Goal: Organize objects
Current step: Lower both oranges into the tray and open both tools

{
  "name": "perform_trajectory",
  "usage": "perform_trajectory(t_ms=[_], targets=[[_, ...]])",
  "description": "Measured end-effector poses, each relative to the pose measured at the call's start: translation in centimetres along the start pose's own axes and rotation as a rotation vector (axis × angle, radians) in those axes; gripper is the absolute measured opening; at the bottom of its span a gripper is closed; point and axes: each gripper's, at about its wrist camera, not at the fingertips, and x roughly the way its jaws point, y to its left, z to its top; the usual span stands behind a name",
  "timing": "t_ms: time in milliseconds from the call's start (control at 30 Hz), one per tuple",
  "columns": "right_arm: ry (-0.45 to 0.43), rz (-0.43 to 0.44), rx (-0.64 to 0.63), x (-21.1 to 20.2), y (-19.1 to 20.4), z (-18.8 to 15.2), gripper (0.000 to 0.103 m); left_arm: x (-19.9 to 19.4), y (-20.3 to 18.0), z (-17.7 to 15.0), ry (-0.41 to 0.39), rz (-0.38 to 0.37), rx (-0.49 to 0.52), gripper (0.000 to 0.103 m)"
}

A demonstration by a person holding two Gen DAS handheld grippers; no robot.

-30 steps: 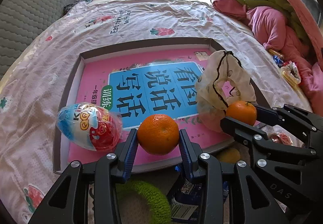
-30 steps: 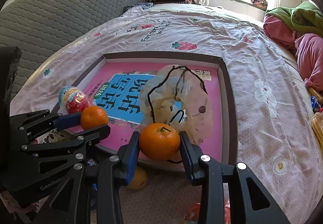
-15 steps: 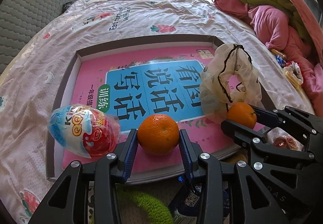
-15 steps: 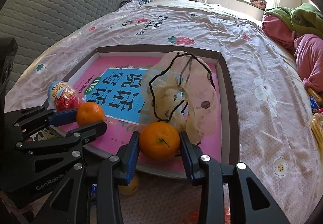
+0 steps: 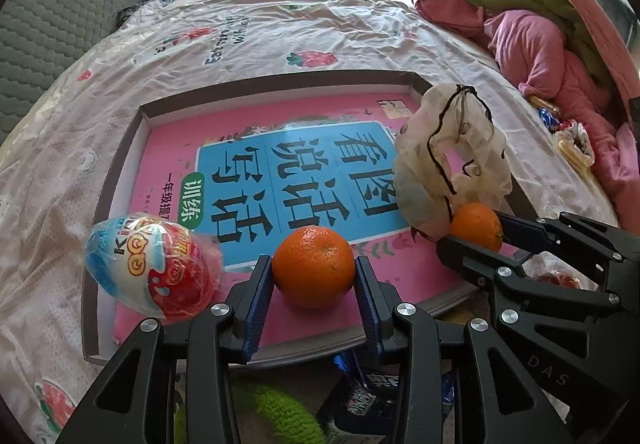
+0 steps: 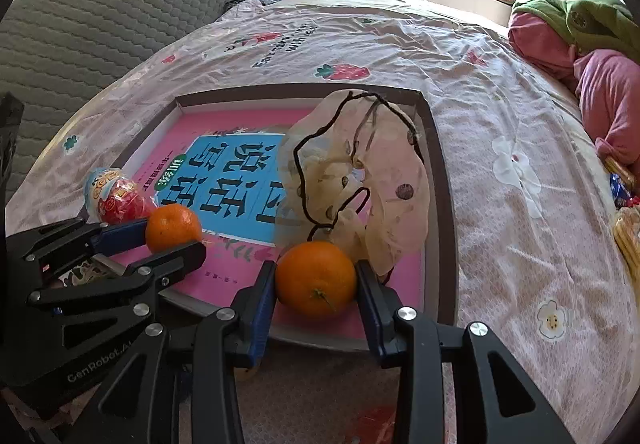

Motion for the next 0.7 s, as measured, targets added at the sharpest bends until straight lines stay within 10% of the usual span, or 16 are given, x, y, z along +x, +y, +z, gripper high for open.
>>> perform_trajectory(t_ms=[700], targets=[[-0.010, -0.001, 0.029, -0.6, -0.5, 0.0, 0.041, -1.5, 0.4, -0.1, -0.023, -0.021, -0.023, 0.045]])
